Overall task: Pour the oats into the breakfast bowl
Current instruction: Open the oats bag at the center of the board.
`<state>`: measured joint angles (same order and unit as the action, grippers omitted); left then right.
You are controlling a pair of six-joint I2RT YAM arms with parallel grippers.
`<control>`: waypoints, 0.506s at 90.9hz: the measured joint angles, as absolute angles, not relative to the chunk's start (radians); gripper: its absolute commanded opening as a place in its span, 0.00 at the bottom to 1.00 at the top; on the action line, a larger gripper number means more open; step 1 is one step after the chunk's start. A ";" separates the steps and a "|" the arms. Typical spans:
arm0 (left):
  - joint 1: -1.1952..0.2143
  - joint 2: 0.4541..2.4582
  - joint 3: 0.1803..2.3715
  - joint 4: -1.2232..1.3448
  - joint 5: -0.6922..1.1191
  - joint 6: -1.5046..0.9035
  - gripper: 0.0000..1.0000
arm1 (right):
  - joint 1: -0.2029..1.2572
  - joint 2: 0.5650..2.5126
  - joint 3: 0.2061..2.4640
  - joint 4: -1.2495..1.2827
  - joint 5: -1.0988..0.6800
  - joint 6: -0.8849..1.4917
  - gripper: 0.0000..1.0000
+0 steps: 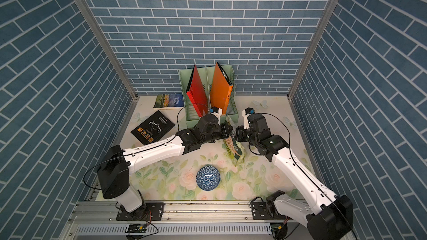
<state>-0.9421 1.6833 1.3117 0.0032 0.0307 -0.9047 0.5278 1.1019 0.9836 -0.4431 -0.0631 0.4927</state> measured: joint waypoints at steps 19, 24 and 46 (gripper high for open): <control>-0.932 1.666 1.328 -0.062 -0.023 -0.884 0.00 | 0.498 1.153 1.021 -0.464 0.116 0.465 0.00; -0.925 1.666 1.330 -0.071 -0.022 -0.884 0.00 | 0.495 1.157 1.023 -0.464 0.133 0.463 0.00; -0.882 1.654 1.356 -0.140 0.023 -0.886 0.00 | 0.466 1.196 1.067 -0.476 0.132 0.434 0.00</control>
<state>-0.8822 1.6539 1.3556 -0.1402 0.0235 -0.8856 0.4660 1.1957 1.0672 -0.4763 0.1318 0.4343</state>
